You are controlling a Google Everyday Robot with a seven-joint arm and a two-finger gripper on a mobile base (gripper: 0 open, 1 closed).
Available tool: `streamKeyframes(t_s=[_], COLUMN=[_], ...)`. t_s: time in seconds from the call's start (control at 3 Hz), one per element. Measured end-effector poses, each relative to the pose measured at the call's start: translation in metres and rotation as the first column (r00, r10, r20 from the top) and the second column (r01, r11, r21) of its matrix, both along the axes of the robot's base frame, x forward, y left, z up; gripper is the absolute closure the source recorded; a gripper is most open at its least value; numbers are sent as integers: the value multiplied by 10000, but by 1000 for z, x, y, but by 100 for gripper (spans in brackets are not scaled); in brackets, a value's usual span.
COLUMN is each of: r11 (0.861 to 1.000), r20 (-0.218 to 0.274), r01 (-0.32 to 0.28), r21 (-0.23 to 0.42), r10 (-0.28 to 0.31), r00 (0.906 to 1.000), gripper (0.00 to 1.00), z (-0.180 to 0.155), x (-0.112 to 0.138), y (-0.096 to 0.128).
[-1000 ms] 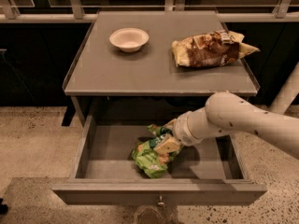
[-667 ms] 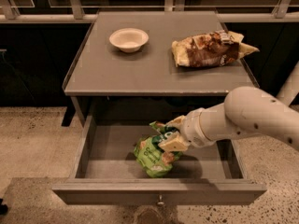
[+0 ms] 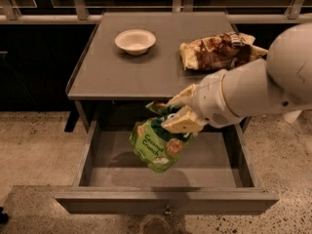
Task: Pick green rice chip bag from top drawer and place on counter
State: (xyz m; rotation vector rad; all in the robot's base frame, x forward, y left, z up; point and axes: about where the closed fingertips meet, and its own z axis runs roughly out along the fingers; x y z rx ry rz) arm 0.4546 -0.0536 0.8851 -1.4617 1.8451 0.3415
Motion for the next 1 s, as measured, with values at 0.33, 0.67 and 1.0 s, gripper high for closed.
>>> streamKeyframes(t_s=[0.33,0.67,1.0], r11=[9971,9894,9850], r20=[313,377,78], r01=[-744,-1449,-1721], r21=[-143,-12,-84], r10=[748,1449,1722], r00=[9967,9887,9850], gripper=[100,100,100], z=[44,60,62], x=[19,72,132], y=[21,45,67])
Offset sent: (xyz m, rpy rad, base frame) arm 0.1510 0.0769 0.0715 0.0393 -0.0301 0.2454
